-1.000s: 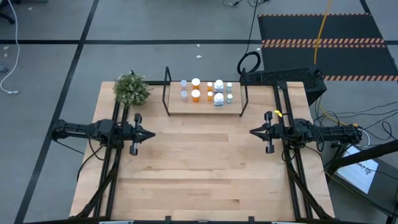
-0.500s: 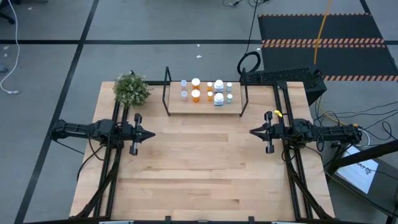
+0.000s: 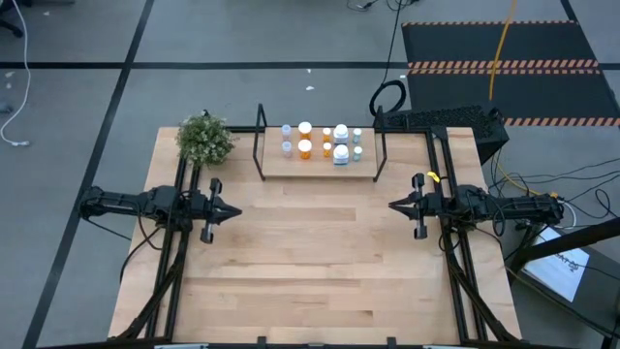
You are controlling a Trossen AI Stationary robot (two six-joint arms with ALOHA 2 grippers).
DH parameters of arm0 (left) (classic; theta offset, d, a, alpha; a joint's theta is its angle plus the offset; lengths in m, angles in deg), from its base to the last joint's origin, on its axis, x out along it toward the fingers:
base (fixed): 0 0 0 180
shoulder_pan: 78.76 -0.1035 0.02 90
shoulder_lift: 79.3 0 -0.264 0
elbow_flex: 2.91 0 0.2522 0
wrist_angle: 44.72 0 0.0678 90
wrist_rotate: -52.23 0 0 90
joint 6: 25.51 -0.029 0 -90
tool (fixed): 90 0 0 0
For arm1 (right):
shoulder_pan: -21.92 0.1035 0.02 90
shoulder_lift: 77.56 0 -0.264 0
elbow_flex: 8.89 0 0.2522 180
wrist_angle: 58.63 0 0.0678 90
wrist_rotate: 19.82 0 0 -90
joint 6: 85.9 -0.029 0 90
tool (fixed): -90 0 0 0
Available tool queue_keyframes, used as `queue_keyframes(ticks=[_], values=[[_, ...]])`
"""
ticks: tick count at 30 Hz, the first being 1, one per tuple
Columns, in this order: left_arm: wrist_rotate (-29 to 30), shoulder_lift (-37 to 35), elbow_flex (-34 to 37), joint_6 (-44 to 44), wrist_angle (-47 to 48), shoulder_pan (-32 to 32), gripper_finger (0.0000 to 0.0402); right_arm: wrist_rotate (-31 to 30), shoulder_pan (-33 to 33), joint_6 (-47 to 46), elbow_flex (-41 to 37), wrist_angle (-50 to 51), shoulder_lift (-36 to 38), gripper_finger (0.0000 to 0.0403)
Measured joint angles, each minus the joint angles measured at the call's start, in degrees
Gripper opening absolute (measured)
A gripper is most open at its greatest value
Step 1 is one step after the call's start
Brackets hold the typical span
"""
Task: Pick and place medicine bottles onto shelf by color
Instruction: Return to Home Position
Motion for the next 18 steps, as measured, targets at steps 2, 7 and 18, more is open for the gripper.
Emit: queue_keyframes(ticks=[2, 7, 18], values=[[0.0, 0.0, 0.0, 0.0, 0.0, 0.0, 0.0028, 0.0, 0.0, 0.0, 0.0, 0.0, 0.0, 0.0016], [0.0, 0.0, 0.0, 0.0, 0.0, 0.0, 0.0030, 0.0, 0.0, 0.0, 0.0, 0.0, 0.0, 0.0016], [0.0, 0.0, 0.0, 0.0, 0.0, 0.0, 0.0032, 0.0, 0.0, 0.0, 0.0, 0.0, 0.0, 0.0016]])
